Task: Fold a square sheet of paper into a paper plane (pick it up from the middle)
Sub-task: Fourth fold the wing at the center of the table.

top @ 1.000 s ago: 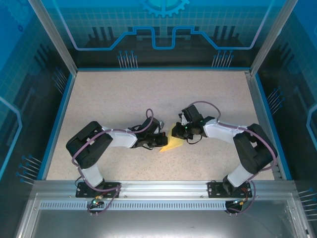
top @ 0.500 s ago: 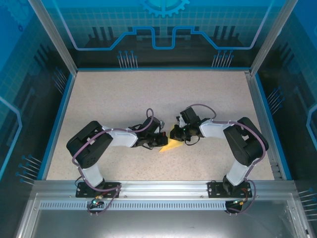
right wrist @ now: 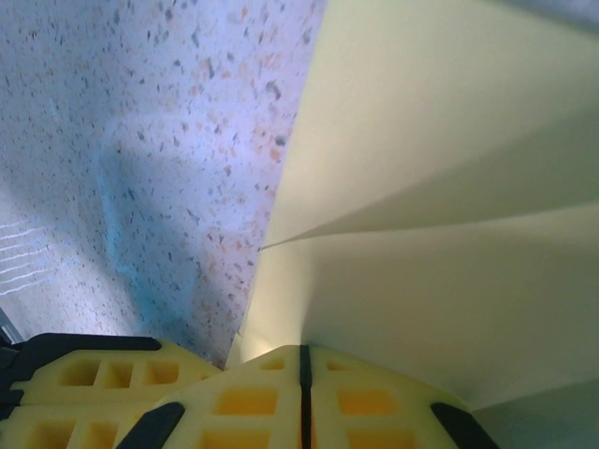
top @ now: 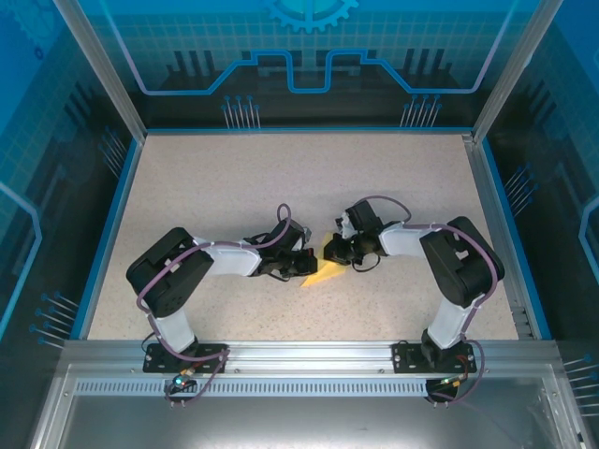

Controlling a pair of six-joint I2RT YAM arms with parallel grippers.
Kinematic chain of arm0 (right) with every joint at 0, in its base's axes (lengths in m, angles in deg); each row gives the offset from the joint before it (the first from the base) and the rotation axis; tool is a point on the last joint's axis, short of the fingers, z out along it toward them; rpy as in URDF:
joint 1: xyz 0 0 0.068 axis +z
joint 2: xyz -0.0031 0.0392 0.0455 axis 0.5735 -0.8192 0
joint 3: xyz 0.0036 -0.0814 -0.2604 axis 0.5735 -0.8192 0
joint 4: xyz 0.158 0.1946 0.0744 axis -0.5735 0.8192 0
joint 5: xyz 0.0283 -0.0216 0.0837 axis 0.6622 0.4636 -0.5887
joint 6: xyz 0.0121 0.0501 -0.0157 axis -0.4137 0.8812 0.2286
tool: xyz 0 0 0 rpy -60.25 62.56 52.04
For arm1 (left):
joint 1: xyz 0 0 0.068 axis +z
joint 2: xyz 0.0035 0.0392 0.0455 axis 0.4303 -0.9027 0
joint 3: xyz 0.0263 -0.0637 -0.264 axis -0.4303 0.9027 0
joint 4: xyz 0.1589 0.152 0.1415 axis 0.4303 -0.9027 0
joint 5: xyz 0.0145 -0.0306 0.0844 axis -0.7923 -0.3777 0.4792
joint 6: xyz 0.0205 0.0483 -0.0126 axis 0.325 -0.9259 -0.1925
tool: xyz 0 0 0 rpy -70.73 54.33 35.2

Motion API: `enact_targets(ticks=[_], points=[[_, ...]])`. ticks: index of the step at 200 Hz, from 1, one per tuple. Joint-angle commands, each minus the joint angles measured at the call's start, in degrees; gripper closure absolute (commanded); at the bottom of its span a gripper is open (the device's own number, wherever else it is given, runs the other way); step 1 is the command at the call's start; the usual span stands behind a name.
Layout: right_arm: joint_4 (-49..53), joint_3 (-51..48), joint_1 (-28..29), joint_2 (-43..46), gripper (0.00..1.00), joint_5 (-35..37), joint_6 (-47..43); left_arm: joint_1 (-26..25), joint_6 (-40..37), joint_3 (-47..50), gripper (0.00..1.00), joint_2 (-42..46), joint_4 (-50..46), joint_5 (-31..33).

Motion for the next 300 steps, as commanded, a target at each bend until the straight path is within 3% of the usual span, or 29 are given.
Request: enact_targets(ticks=[1,92,133,185,224,261,300], points=[[0.9,0.0,-3.5,-1.4,0.91,3.6,-3.1,0.3,0.7,0.4,1.00,-2.4,-7.2,1.4],[4.9,7.5,-13.9,-6.3,0.91,4.2,-7.5,0.2,0.4,0.1,1.00,-2.7,-7.8,0.5],[6.5,10.6,-15.0,-6.6,0.91,3.6,-8.6,0.3,-0.3,-0.5,1.00,-2.8,-8.2,0.0],[4.4,7.2,-15.1,4.4,0.89,2.0,-8.2,0.2,-0.9,-1.8,1.00,-2.7,-9.2,-0.1],[4.5,3.2,-11.6,12.1,0.87,1.5,-8.3,0.3,-0.9,-1.8,1.00,-2.7,-9.3,0.0],[-0.3,-2.2,-4.0,11.0,0.88,-1.9,-4.4,0.3,-0.8,-2.3,1.00,-3.3,-9.2,-0.1],[-6.1,-4.8,-0.8,6.2,0.89,-3.4,-0.7,0.3,-0.9,-2.9,1.00,-3.5,-9.5,-0.3]])
